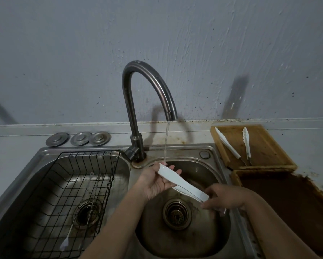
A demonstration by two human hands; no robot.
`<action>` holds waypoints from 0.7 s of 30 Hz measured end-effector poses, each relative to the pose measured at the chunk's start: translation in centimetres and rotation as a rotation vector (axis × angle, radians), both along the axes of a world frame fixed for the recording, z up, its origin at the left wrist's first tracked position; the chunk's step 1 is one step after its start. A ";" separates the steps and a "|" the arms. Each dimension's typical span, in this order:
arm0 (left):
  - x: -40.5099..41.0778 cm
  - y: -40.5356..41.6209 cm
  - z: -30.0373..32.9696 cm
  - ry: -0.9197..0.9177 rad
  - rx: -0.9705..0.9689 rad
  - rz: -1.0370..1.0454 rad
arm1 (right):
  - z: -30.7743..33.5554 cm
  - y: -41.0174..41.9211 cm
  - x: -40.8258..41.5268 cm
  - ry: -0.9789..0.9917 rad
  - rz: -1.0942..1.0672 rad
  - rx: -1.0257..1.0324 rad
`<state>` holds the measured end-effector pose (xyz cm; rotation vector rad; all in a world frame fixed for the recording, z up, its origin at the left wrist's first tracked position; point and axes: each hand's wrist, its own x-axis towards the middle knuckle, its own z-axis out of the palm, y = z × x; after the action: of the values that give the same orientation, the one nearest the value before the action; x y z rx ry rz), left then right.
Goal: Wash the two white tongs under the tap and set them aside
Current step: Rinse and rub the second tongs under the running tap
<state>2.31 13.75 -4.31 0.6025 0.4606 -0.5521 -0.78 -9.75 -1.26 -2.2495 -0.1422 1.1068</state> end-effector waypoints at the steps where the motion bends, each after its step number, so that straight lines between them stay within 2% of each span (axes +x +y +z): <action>1: -0.1 -0.1 0.0 -0.014 -0.012 -0.018 | 0.0 -0.1 0.0 0.049 0.030 0.006; 3: -0.2 -0.2 0.1 -0.041 -0.046 -0.042 | 0.0 -0.2 -0.1 0.087 0.006 0.064; 6: -0.2 0.3 0.2 -0.059 -0.054 -0.070 | -0.2 -0.5 -0.1 -0.010 -0.079 0.091; 11: -0.1 0.3 -0.4 -0.084 0.233 -0.029 | -0.7 -0.5 0.2 -0.175 -0.311 0.154; 18: -0.6 -1.7 -0.6 -0.177 0.426 0.232 | -1.0 1.5 0.7 -0.559 -0.281 -0.050; 21: -0.6 -1.8 -0.7 -0.171 0.367 0.246 | -1.2 1.6 0.7 -0.655 -0.263 -0.049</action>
<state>1.72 11.93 -5.03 0.9213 0.4690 -0.1779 -0.10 -8.15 -2.46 -2.5072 -0.0806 0.2147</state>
